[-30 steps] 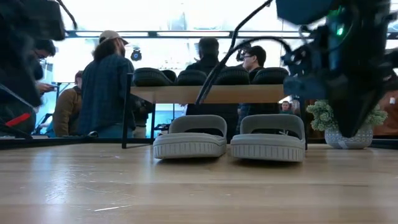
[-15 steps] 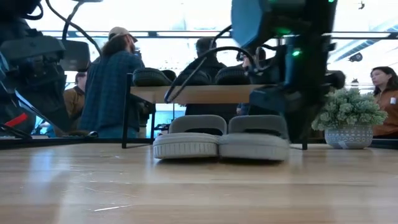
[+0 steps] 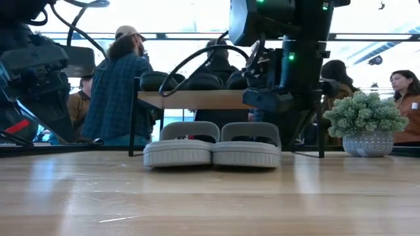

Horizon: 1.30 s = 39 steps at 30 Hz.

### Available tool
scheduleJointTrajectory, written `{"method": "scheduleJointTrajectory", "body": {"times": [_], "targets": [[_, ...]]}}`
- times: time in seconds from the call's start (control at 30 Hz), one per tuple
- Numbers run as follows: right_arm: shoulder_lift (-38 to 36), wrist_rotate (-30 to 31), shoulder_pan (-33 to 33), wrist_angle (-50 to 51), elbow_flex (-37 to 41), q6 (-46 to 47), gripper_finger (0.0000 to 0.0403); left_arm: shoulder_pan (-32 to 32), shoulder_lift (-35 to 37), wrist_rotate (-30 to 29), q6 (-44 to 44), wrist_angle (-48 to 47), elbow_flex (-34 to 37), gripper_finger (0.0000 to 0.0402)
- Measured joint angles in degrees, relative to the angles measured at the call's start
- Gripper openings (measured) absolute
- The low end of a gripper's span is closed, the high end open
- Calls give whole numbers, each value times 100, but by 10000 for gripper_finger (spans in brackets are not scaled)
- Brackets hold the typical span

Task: Pick and place slides into the shelf
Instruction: Prepare the gray slide, then move the gray slide under the shelf

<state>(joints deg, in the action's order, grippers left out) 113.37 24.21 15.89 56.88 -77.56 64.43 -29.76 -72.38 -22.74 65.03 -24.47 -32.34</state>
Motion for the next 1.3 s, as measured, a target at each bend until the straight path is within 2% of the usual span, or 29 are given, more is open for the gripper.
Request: {"method": "scheduleJointTrajectory", "body": {"times": [0.13, 0.27, 0.37, 0.43, 0.47, 0.57, 0.67, 0.8, 0.93, 1.1, 1.3], "targets": [[-15, -15, -4, 169, 0, 15, 11, 55, 0, 22, -137, 0, 0, 8], [-248, -188, 185, 786, 0, 275, 11, 45, 0, 164, -140, 43, 1, 8], [-581, -950, 558, 787, 9, 704, 11, -62, 1, 438, -444, 403, 2, 8], [-746, -1583, 827, 150, 31, 1316, 11, -104, -6, 532, -579, 701, 2, 8], [-767, -1701, 965, -273, 37, 1723, 11, -105, -23, 532, -583, 793, 2, 8], [-657, -1573, 1237, -1418, 41, 2936, 11, -99, -42, 507, -578, 919, 9, 8], [-269, -1389, 1357, -1756, -79, 3570, 11, -107, -61, 468, -565, 959, 25, 8], [305, -1707, 1362, -1886, -454, 3535, 11, -160, -61, 746, -563, 1811, 160, 8], [669, -1574, 1313, -1907, -895, 3409, 11, -201, -163, 1031, -541, 3078, 437, 8], [930, -1135, 1130, -1827, -1144, 3434, 11, -225, -362, 1021, -537, 3193, 492, 8], [1030, -978, 908, -1641, -1134, 3370, 11, -255, -437, 1019, -542, 3205, 472, 8]]}}
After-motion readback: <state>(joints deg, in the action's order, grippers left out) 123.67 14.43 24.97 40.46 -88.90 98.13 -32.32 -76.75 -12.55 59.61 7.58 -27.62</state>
